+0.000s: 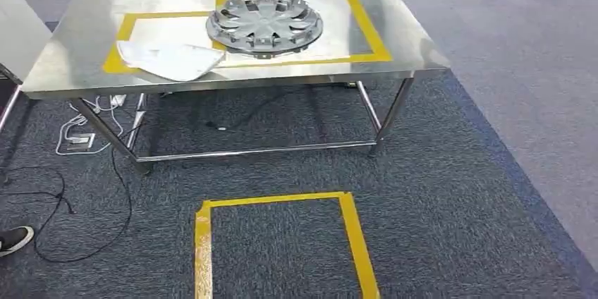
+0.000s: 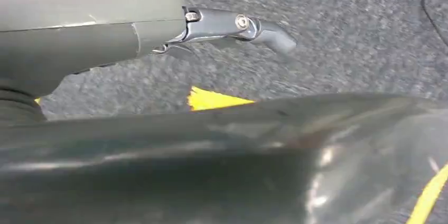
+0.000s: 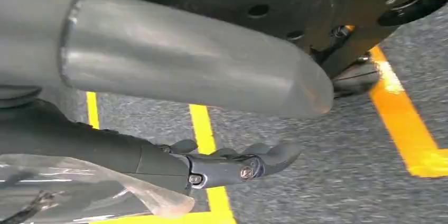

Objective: Take the parts from the cabinet and place them on the table.

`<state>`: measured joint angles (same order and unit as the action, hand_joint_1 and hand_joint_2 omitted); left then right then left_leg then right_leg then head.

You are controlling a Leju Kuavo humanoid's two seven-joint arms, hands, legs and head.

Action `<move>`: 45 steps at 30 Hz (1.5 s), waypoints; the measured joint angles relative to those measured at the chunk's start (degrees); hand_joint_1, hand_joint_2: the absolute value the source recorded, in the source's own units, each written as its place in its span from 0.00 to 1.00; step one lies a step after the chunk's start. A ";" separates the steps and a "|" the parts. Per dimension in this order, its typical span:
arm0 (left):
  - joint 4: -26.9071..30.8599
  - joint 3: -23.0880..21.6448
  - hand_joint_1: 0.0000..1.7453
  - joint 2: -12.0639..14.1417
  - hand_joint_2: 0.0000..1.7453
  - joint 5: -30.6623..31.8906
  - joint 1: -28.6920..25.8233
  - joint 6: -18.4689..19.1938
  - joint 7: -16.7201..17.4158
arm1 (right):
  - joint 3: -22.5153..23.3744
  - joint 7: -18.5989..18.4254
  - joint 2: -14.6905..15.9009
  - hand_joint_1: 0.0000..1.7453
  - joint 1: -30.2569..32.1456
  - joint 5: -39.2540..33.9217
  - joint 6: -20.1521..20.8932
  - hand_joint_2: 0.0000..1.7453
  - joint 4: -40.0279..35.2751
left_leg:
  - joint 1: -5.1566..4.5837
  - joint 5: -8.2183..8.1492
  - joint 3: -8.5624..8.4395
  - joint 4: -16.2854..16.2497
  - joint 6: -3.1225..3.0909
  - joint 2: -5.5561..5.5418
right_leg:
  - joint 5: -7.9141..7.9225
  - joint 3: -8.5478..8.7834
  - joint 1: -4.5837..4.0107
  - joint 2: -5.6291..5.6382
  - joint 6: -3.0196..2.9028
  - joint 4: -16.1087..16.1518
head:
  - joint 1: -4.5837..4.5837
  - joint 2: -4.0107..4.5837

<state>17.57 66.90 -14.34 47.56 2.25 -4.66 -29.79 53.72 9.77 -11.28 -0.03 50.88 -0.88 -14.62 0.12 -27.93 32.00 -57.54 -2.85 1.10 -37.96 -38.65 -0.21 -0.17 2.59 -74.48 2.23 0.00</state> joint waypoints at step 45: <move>0.00 2.36 0.00 -1.31 0.00 0.92 0.63 -0.35 0.98 | 4.52 -5.57 0.02 0.00 -1.02 -0.13 -2.88 0.00 0.22 | 0.48 -10.20 3.58 -15.48 3.22 -0.27 | 9.57 7.96 0.08 1.29 -3.21 17.71 | 0.11 0.00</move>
<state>17.57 69.27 -15.65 48.48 2.88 -5.01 -28.81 58.25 4.20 -11.26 -1.06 50.75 -3.76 -14.40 0.60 -38.13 35.57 -73.02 0.37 0.82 -28.40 -30.69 -0.13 1.12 -0.62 -56.78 2.34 0.00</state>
